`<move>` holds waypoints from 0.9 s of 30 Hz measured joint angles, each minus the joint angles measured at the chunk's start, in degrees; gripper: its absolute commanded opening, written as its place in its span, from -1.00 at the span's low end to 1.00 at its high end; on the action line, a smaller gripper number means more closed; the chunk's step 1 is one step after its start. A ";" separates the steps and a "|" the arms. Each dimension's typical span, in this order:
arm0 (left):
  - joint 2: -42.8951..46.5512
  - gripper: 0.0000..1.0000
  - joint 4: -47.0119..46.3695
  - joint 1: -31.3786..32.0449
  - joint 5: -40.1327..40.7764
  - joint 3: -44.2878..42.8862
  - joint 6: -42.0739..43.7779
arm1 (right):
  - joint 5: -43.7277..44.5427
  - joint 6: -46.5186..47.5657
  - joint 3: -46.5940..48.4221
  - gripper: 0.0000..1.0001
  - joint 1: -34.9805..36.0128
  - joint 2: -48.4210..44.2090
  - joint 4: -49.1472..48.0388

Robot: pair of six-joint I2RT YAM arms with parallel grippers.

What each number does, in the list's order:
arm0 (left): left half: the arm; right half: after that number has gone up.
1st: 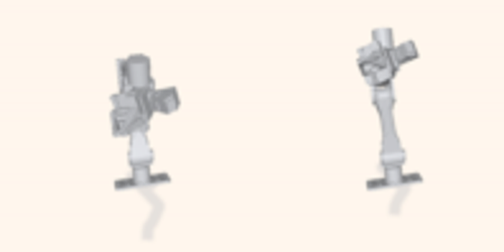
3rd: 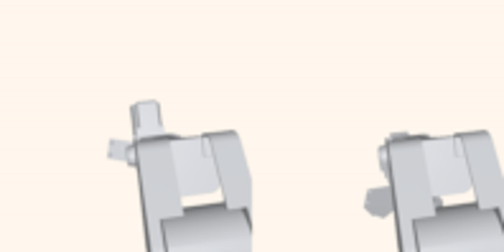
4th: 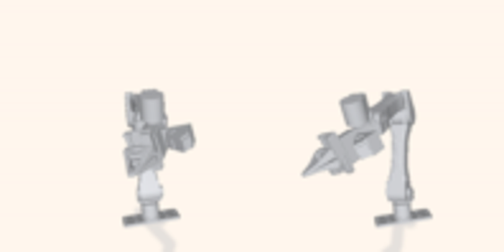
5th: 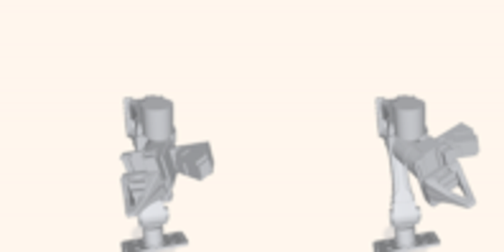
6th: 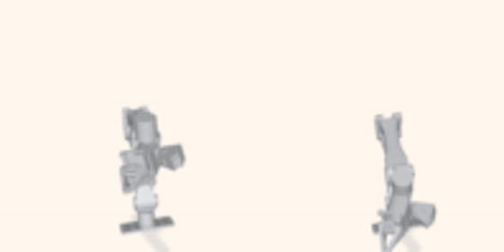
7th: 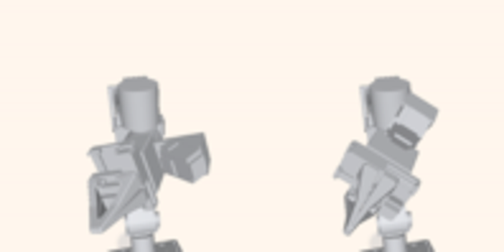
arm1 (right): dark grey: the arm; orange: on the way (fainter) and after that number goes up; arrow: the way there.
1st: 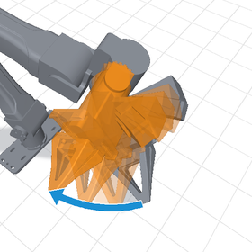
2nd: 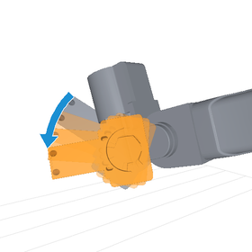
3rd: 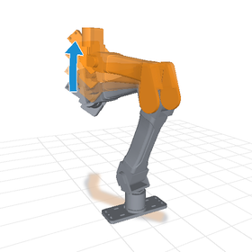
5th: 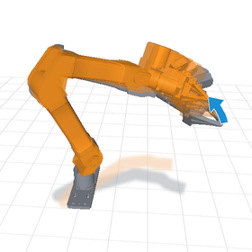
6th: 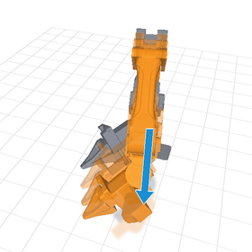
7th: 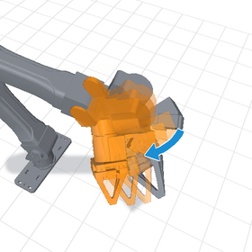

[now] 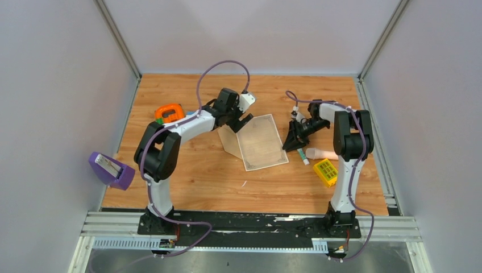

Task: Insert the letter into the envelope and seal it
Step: Fold the letter at the center of the board.

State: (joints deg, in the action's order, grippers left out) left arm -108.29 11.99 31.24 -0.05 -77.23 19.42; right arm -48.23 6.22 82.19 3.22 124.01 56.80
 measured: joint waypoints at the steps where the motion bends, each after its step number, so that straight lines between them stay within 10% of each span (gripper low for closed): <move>1: -0.74 1.00 -0.42 0.92 1.18 -0.39 0.00 | -0.35 0.24 0.02 -0.36 -0.22 0.07 0.37; 20: -7.61 1.00 -2.32 9.07 9.86 -0.87 0.15 | -1.70 2.97 1.09 0.06 -0.74 -0.31 3.67; 27: -7.76 1.00 0.55 9.18 9.97 -2.08 -1.57 | 2.25 8.37 -5.95 0.14 -0.31 -16.87 -1.36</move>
State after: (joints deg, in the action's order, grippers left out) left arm -116.05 12.53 40.42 9.91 -79.31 17.85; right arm -45.98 14.59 76.25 2.92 107.13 55.44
